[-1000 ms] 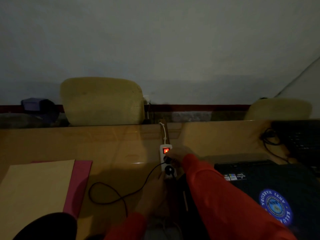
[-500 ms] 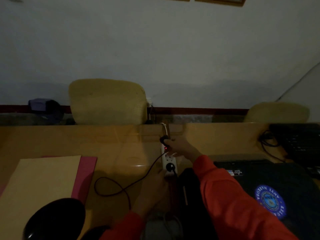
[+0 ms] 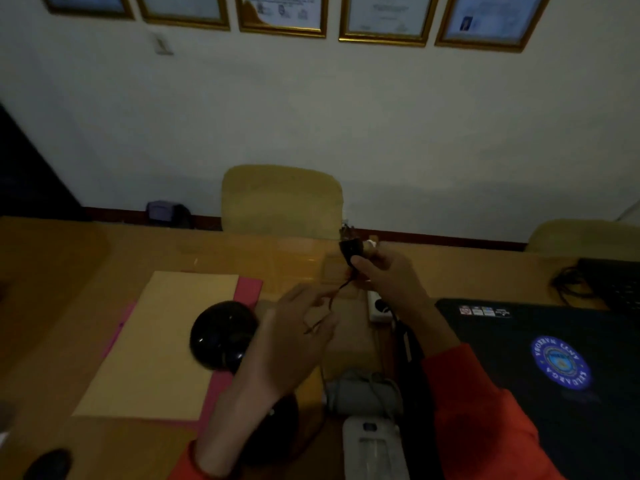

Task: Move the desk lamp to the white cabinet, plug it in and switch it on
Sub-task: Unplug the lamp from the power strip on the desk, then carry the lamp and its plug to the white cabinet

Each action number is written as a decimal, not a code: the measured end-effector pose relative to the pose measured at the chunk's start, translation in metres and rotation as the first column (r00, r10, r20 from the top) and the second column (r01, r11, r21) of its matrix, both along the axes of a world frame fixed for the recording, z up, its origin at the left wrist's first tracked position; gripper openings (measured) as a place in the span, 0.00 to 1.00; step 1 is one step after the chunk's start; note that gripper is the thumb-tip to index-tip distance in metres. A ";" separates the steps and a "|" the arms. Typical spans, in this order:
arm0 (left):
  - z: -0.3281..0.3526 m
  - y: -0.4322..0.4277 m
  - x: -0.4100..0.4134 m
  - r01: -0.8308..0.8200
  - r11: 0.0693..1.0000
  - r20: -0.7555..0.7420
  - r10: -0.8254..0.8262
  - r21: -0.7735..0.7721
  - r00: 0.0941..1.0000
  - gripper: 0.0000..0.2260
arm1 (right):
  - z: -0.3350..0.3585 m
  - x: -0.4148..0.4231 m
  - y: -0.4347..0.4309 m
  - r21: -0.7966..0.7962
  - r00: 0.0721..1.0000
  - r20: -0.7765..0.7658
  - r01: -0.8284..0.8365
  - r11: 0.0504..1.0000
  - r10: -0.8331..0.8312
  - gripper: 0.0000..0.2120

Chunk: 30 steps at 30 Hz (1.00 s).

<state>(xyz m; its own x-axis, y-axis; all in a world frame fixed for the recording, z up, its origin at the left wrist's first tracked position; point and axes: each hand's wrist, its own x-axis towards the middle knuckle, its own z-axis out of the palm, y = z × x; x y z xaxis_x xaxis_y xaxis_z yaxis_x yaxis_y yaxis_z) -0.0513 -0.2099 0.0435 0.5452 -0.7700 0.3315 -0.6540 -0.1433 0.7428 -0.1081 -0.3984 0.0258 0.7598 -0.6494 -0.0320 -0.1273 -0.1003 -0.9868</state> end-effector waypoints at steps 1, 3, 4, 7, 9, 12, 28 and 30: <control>0.005 0.016 -0.001 -0.017 0.999 0.008 0.017 -0.033 1.000 0.14 | 0.004 -0.005 0.010 0.013 1.000 0.028 0.008 1.000 -0.008 0.04; 0.012 0.051 -0.004 -0.085 0.994 0.008 0.086 -0.062 0.996 0.13 | 0.011 -0.016 0.033 0.041 0.997 0.072 0.011 0.999 -0.014 0.05; 0.012 0.068 -0.006 -0.128 0.989 -0.006 0.128 -0.075 0.992 0.12 | 0.013 -0.022 0.045 0.050 0.996 0.090 0.013 0.999 -0.018 0.04; -0.004 0.114 -0.013 -0.268 0.952 -0.051 0.263 -0.150 0.963 0.10 | 0.010 -0.038 0.079 0.096 0.991 0.121 0.041 0.995 -0.053 0.04; -0.024 0.138 -0.021 -0.373 0.918 -0.161 0.351 -0.132 0.922 0.13 | 0.002 -0.047 0.099 0.145 0.986 0.143 0.061 0.988 -0.082 0.07; -0.060 0.161 -0.033 -0.474 0.879 -0.397 0.452 0.047 0.799 0.16 | -0.012 -0.060 0.126 0.202 0.985 0.142 0.065 0.977 -0.095 0.07; -0.105 0.085 -0.019 -0.362 0.930 -0.846 0.241 0.061 0.476 0.22 | -0.027 -0.109 0.167 0.245 0.985 0.159 0.032 0.969 -0.073 0.07; -0.102 0.080 -0.016 -0.370 0.928 -0.869 0.216 0.041 0.445 0.21 | -0.028 -0.111 0.161 0.234 0.986 0.156 0.025 0.972 -0.063 0.07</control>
